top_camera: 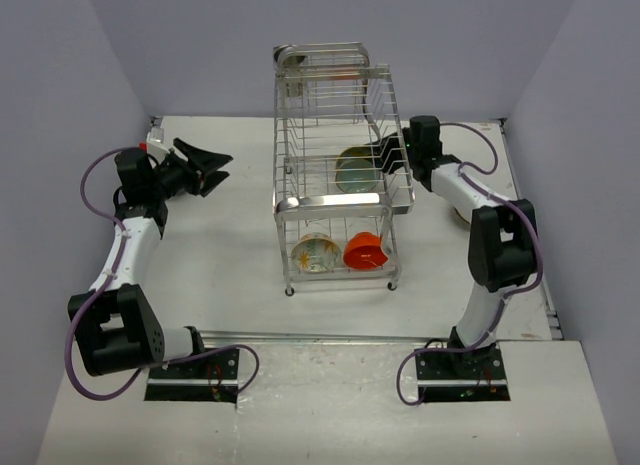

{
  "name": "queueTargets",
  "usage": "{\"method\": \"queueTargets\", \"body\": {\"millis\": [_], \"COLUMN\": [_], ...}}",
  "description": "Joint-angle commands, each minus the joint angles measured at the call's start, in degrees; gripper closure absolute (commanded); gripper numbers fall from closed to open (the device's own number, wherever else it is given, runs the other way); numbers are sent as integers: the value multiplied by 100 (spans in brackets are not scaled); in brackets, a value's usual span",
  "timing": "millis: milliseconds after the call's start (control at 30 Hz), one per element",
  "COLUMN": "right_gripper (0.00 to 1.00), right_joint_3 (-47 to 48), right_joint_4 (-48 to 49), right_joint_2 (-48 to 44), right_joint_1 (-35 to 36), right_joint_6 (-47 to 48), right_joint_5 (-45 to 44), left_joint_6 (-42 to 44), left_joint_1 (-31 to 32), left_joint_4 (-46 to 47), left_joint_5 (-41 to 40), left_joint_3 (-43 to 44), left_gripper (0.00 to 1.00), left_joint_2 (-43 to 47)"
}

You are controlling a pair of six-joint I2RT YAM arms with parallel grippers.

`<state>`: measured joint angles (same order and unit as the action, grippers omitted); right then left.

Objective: Unload the bowls from the dish rack

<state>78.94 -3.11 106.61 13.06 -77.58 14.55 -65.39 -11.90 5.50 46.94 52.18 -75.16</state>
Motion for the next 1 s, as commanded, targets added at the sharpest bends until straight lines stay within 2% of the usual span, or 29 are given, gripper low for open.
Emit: {"method": "queueTargets", "body": {"millis": [0,200,433,967], "right_gripper": [64,64,64,64], "right_joint_3": [-71,-685,-933,-625], "right_joint_4": [-5,268,408,355], "right_joint_2": [-95,-605,-1036,-536], "right_joint_1": [4,12,39,223], "right_joint_6": [-99,50,147,-29], "right_joint_5": [-241,-321,-347,-338], "left_joint_6": [43,17,26,-36], "left_joint_1": [-49,-49,-58,-49], "left_joint_4": [197,276,294,294], "left_joint_5": [158,149,123,149], "left_joint_3": [117,73,29,46], "left_gripper": [39,38,38,38], "left_joint_2": [62,1,45,98]}}
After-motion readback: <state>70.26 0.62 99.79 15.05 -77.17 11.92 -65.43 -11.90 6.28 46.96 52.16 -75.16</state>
